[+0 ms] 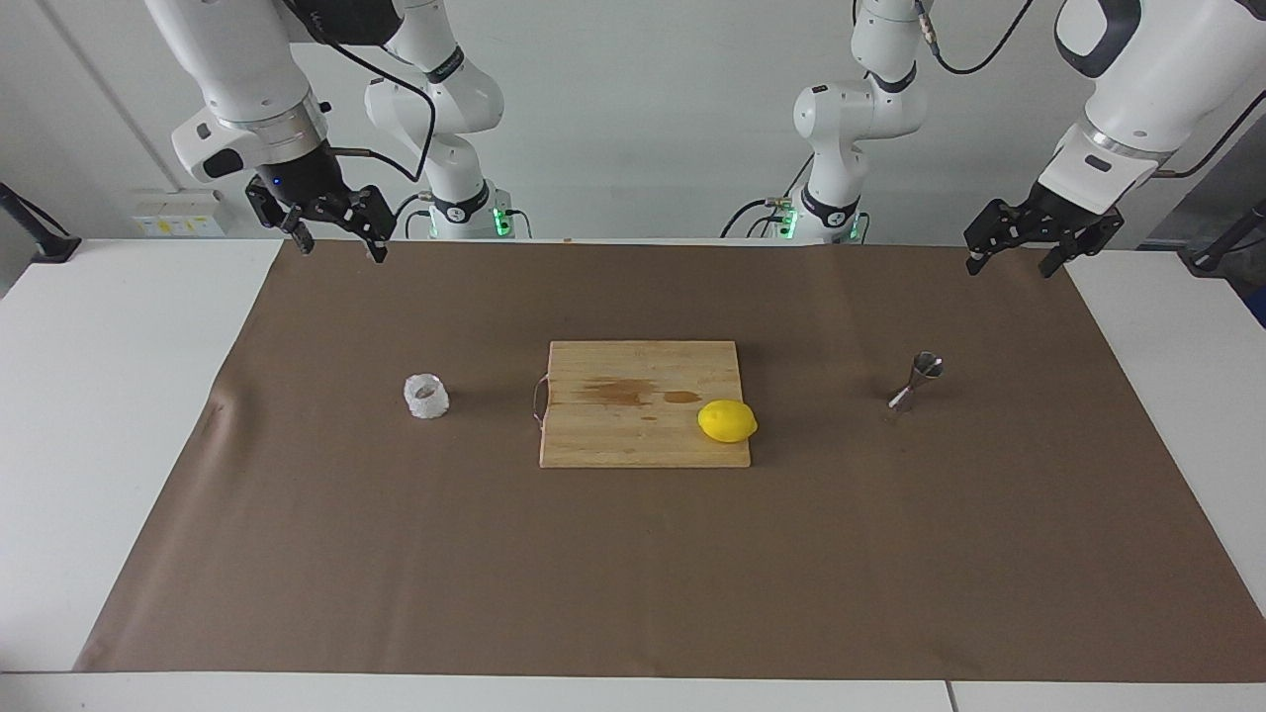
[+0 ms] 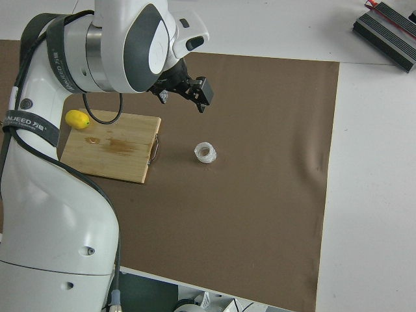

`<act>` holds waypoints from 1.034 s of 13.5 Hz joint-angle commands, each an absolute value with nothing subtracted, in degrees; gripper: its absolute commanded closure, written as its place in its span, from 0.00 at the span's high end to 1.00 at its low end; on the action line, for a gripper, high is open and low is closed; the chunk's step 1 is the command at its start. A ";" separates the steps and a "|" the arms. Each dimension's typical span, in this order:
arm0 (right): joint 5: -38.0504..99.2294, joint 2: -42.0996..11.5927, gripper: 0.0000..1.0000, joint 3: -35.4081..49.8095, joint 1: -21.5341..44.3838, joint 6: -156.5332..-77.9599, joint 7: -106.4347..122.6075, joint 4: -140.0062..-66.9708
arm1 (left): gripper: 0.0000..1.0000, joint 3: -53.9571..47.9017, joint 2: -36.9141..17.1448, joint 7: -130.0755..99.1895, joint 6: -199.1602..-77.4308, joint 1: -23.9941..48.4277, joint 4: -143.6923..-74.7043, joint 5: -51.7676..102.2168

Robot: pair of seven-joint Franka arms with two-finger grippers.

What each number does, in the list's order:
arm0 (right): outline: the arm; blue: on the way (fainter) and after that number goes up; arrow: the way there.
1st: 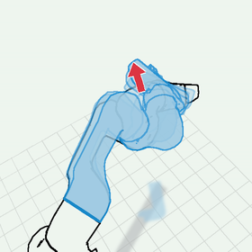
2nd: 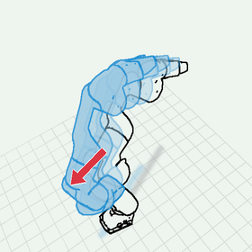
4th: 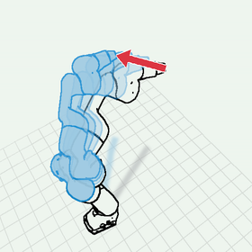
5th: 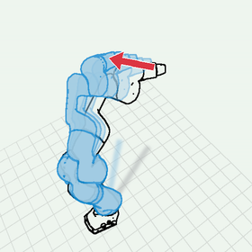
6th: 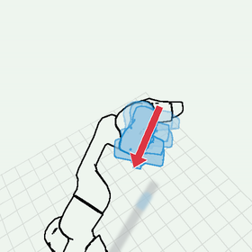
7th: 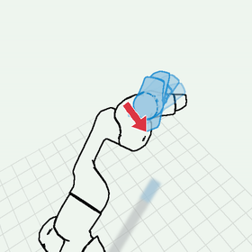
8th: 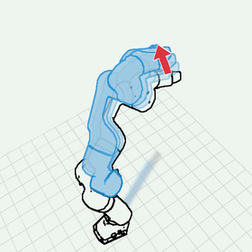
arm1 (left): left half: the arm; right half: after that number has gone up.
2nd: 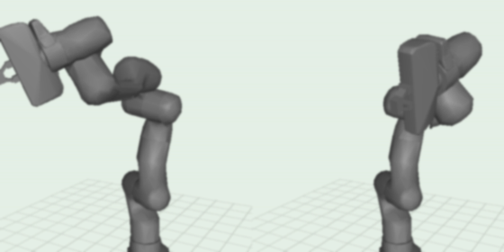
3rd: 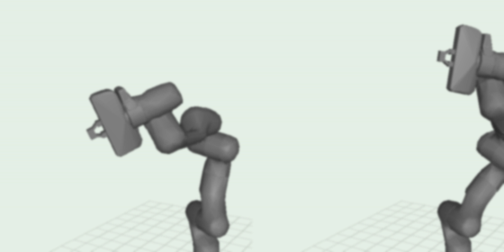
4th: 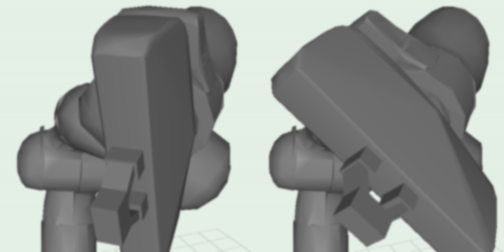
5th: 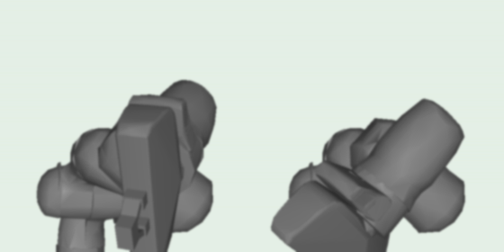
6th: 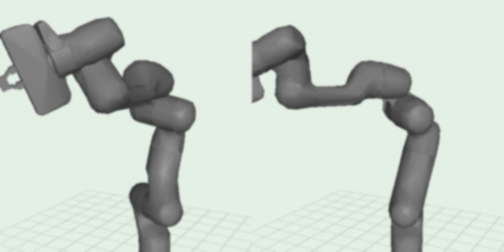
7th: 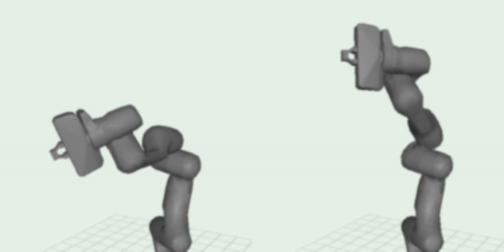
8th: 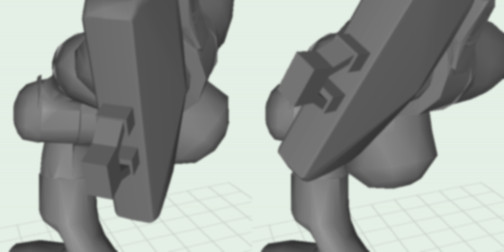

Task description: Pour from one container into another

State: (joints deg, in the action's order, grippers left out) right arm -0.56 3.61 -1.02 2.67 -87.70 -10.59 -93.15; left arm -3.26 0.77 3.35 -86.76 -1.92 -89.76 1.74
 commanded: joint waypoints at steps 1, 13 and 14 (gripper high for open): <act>1.05 3.96 1.00 -0.97 2.11 -87.45 -11.69 -93.16 | 1.00 -3.34 0.53 3.34 -85.78 -2.11 -88.51 2.11; 1.05 4.22 1.00 -0.97 2.11 -87.36 -11.60 -93.69 | 1.00 -3.34 0.18 3.25 -85.96 -2.02 -88.51 2.11; 1.05 4.22 1.00 -0.97 2.11 -87.36 -11.60 -93.69 | 1.00 -3.34 0.26 3.25 -85.96 -2.02 -88.51 2.11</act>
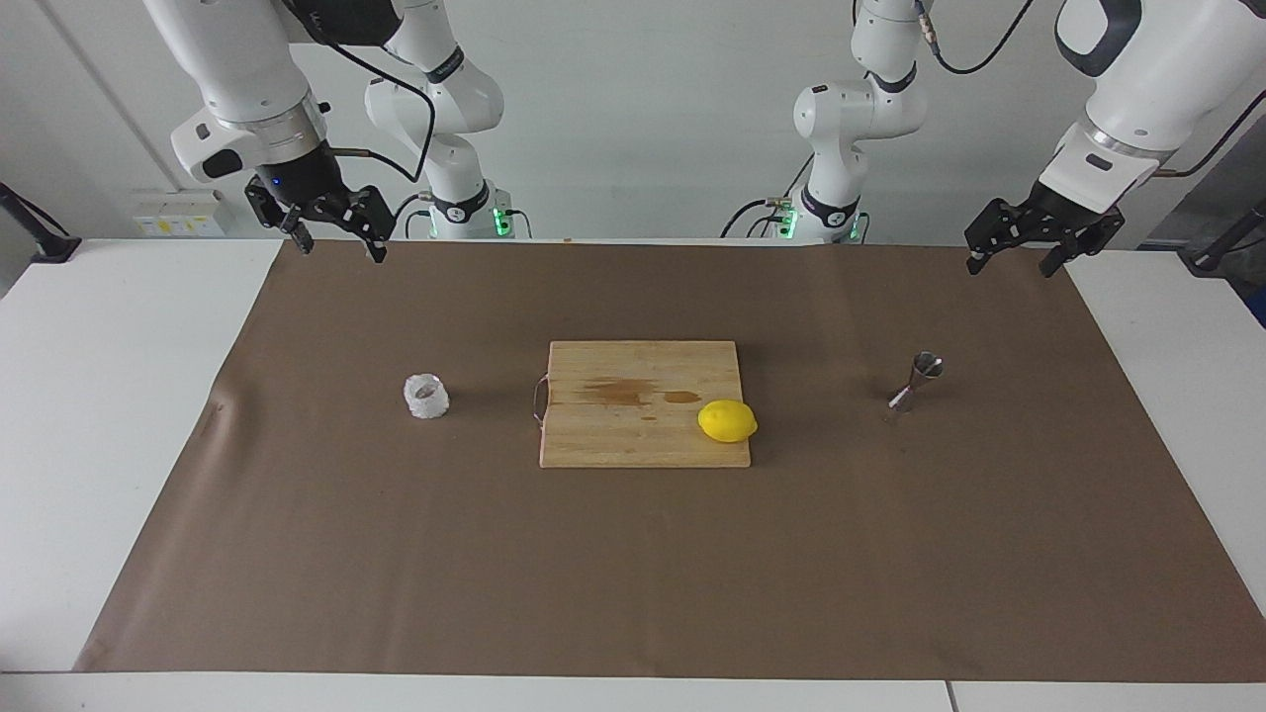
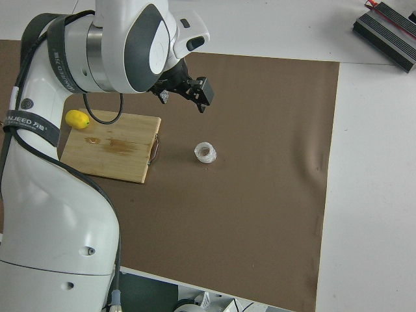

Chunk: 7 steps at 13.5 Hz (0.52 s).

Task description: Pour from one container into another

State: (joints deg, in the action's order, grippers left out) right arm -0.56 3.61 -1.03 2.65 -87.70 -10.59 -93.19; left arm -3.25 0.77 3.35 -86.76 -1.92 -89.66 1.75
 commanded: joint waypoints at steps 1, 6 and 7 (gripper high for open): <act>1.05 4.22 1.00 -0.97 2.11 -87.28 -11.60 -93.78 | 1.00 -3.34 0.26 3.25 -85.96 -2.11 -88.51 2.20; 1.05 4.31 1.00 -0.97 2.20 -87.45 -11.51 -93.87 | 1.00 -3.08 0.09 2.72 -85.61 -2.37 -89.12 2.64; 1.05 4.31 1.00 -0.97 2.20 -87.45 -11.60 -93.78 | 1.00 -3.08 0.00 2.72 -85.61 -2.46 -89.21 2.64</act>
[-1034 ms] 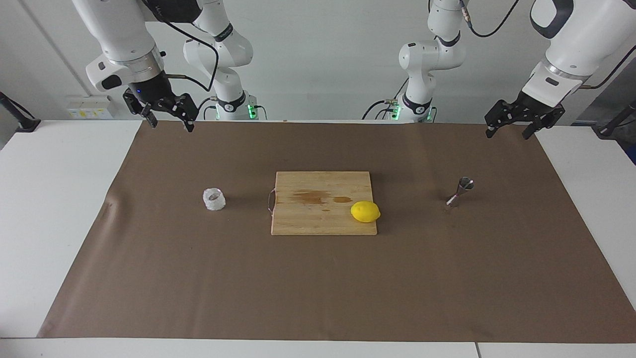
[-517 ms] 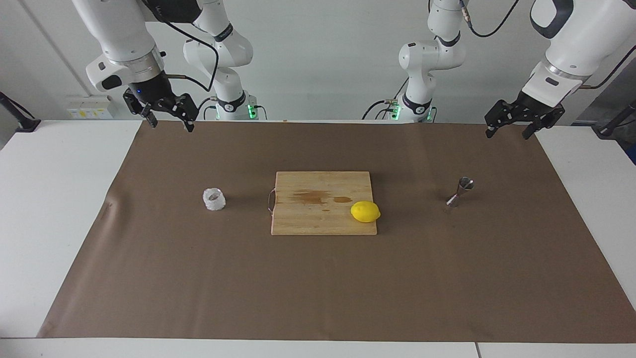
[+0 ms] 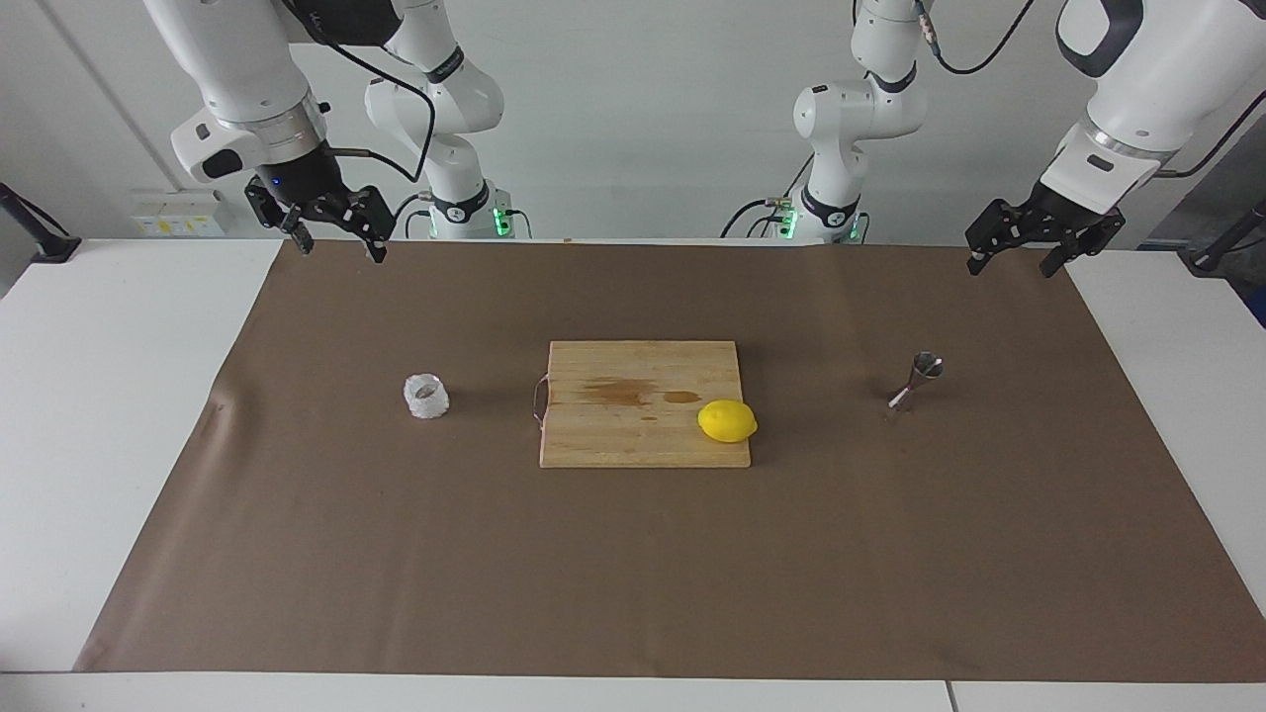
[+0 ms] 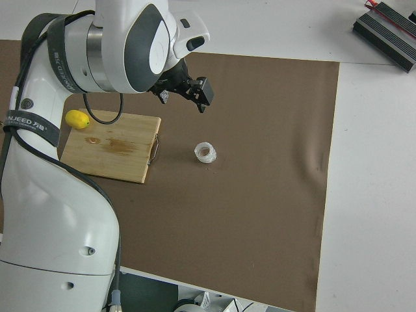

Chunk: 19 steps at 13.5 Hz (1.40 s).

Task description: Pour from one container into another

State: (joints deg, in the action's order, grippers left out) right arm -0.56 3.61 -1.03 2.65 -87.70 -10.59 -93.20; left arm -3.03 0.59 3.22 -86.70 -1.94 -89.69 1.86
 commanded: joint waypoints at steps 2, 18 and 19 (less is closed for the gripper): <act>1.05 4.31 1.00 -0.97 2.20 -87.45 -11.60 -93.87 | 1.00 -3.08 -0.26 2.55 -85.61 -2.46 -89.30 2.72; 1.05 4.39 1.00 -0.97 2.20 -87.80 -11.60 -94.31 | 1.00 -3.08 -13.78 -34.17 -85.16 -11.07 -89.12 14.31; 1.05 4.48 1.00 -0.97 2.20 -87.80 -11.60 -94.48 | 1.00 -3.08 -15.10 -34.80 -85.25 -11.34 -89.21 14.85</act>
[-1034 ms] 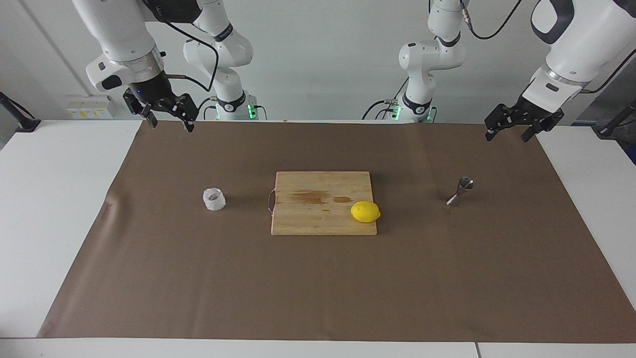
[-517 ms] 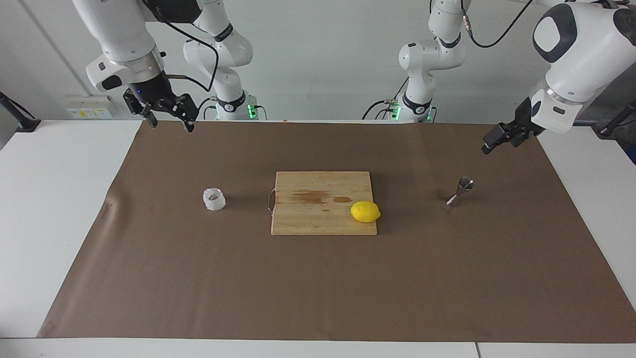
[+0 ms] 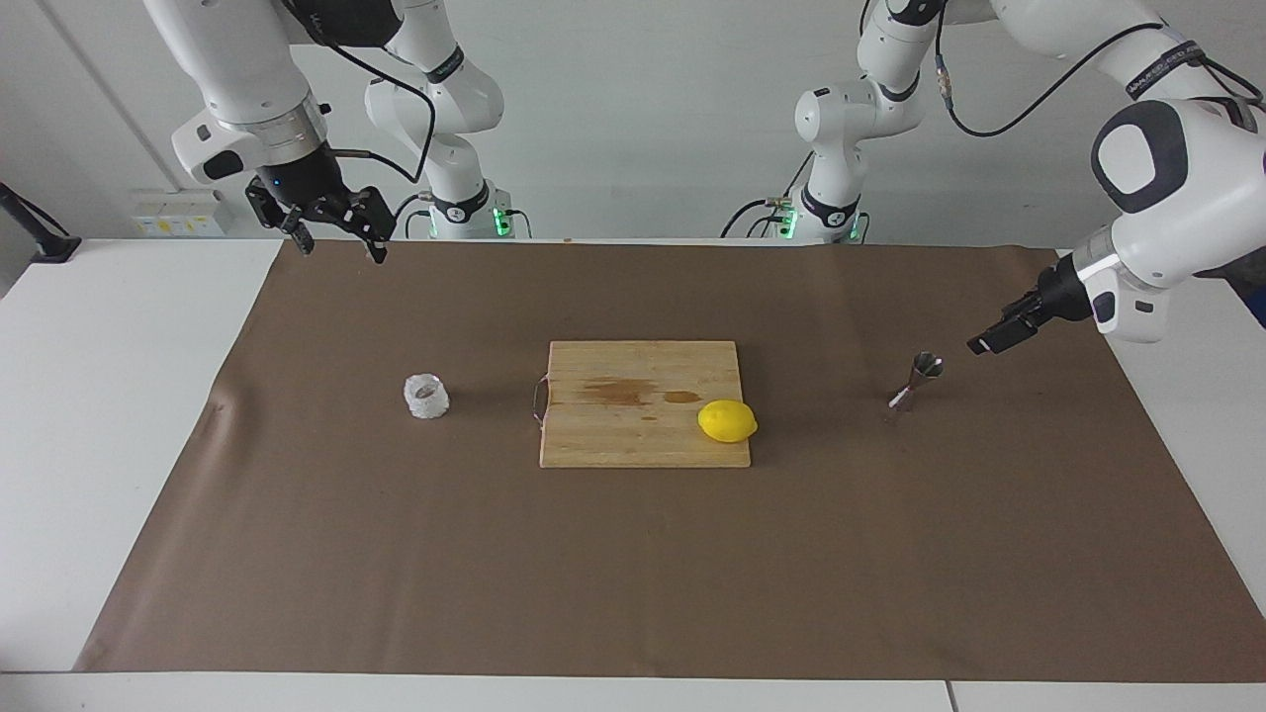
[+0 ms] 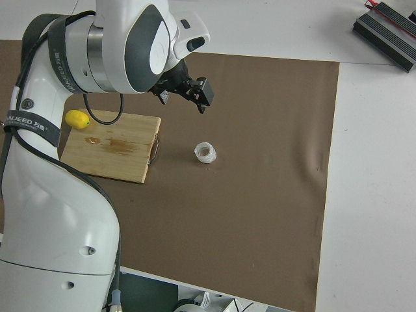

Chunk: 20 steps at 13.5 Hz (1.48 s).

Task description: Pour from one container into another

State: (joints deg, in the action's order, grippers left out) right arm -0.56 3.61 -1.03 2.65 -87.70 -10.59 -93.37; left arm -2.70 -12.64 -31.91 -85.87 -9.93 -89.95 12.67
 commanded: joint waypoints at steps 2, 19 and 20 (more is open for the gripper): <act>1.05 4.48 1.00 -0.97 2.20 -88.07 -11.60 -94.48 | 1.00 -3.08 -17.48 -36.12 -85.25 -12.48 -89.30 16.51; 1.05 4.92 1.00 -0.97 2.20 -88.15 -11.51 -95.19 | 1.00 -3.08 -24.35 -42.89 -87.37 -17.49 -97.20 32.87; 1.05 4.92 1.00 -0.97 2.20 -88.15 -11.51 -95.36 | 1.00 -3.08 -24.26 -42.80 -86.84 -17.49 -97.64 32.96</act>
